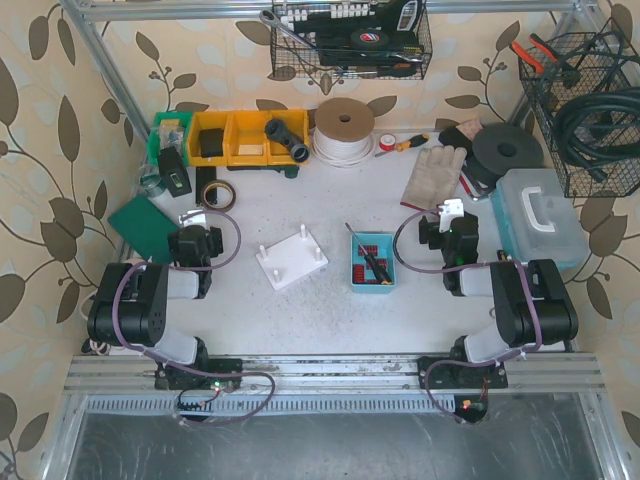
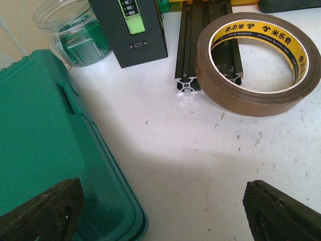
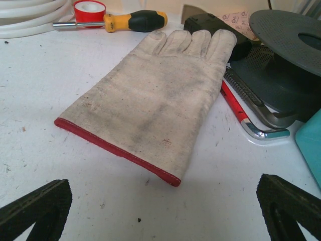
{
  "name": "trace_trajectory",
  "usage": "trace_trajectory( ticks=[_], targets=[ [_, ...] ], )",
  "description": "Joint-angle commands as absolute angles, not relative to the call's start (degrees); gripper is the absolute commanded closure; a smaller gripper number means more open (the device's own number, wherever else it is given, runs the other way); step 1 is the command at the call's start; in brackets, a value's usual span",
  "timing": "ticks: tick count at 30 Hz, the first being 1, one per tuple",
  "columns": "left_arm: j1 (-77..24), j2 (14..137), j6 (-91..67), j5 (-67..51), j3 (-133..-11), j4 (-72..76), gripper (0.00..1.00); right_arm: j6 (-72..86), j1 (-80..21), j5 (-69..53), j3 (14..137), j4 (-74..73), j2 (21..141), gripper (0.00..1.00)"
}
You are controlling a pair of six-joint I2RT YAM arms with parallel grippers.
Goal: Install the large spring
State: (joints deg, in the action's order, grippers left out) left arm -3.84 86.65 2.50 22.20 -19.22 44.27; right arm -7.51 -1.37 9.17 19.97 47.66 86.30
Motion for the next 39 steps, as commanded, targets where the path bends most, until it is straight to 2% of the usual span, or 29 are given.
trace_trajectory(
  ticks=[1, 9, 13, 26, 30, 32, 39],
  targets=[
    [-4.32, 85.70, 2.14, 22.96, -20.24, 46.36, 0.11, -6.77, -1.09, 8.26, 21.18, 47.75, 86.24, 0.00],
    [-4.67, 85.61, 2.28, 23.38, -20.01, 46.63, 0.11, -6.77, -1.08, 8.26, 21.12, 47.81, 86.16, 0.00],
    [-7.56, 85.73, 4.43, 26.82, -17.51, 52.08, 0.11, -6.81, -1.11, 8.31, 20.94, 47.94, 85.96, 0.00],
    [-6.50, 85.68, 3.72, 25.46, -18.85, 49.26, 0.11, -6.99, -1.50, 9.23, 20.74, 48.50, 85.99, 0.00],
    [-9.43, 84.77, 5.10, 30.53, -16.03, 54.83, 0.10, -7.63, -2.95, 11.97, 19.82, 50.19, 85.64, 0.00],
    [-10.74, 85.07, 6.52, 31.29, -14.20, 58.75, 0.11, -7.94, -3.84, 13.79, 19.37, 49.55, 83.37, 0.00],
    [-11.22, 83.77, 7.11, 30.99, -13.49, 59.05, 0.10, -9.14, -5.82, 16.94, 21.92, 37.68, 72.39, 0.00]
  ],
)
